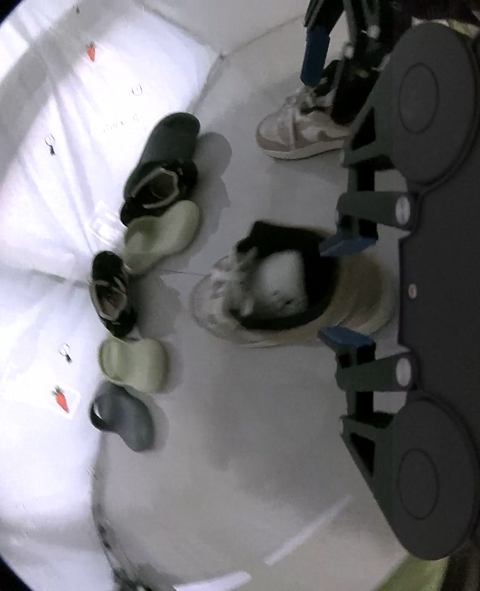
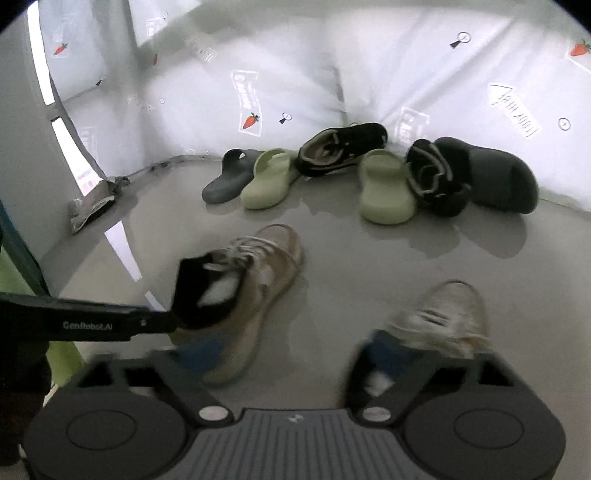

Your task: Organize scattered shoes

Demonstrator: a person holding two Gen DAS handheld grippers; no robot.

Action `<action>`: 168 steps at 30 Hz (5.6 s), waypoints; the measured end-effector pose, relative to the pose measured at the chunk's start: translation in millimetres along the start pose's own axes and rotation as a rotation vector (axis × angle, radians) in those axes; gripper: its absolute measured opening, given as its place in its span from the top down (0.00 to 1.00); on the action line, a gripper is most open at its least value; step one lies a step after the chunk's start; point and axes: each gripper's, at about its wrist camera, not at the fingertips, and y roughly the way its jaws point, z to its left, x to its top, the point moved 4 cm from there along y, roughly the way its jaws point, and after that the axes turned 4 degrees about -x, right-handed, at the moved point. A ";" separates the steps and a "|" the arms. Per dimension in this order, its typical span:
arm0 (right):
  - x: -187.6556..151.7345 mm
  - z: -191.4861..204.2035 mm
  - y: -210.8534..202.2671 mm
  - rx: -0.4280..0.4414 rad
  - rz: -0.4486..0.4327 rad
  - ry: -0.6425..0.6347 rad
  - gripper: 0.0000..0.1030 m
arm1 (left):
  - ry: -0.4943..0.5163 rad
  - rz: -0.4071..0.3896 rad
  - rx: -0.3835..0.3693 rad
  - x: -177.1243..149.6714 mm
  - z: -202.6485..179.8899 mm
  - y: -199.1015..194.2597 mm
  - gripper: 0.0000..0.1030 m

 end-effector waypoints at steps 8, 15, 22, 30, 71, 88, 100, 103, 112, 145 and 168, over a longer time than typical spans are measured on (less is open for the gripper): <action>0.0 46.7 52.1 -0.061 0.068 0.143 0.70 | 0.072 -0.086 -0.113 58.4 73.2 -0.8 0.46; -0.4 62.3 60.6 -0.105 0.122 0.271 0.74 | 0.065 -0.033 -0.200 78.7 119.5 19.4 0.46; 13.0 100.4 69.6 -0.064 0.213 0.165 0.72 | 0.086 -0.048 -0.227 91.8 136.7 25.4 0.46; 34.8 127.0 80.9 0.158 0.324 -0.033 0.69 | -0.009 -0.130 -0.187 118.1 163.5 26.6 0.46; 84.8 127.4 146.9 0.113 0.204 -0.196 0.34 | -0.038 -0.119 -0.092 94.0 186.9 9.1 0.46; 87.0 151.8 187.8 0.096 0.139 -0.509 0.04 | -0.061 -0.129 -0.076 88.3 195.5 -2.6 0.45; 84.4 146.1 198.4 -0.090 0.113 -0.151 0.13 | -0.081 -0.151 -0.050 88.8 203.0 -10.4 0.45; 79.9 138.2 192.6 -0.170 0.107 -0.095 0.14 | -0.070 -0.157 -0.050 88.9 203.0 -12.8 0.45; 60.3 85.4 168.1 -0.355 0.100 -0.024 0.19 | -0.067 -0.137 -0.065 88.7 202.5 -8.8 0.45; -4.7 -37.7 9.3 -0.571 -0.099 0.315 0.17 | 0.171 0.039 -0.306 57.2 75.9 33.3 0.45; -55.2 -122.3 -18.4 -0.482 0.083 0.127 0.60 | 0.110 0.045 -0.201 -4.8 -62.3 44.5 0.45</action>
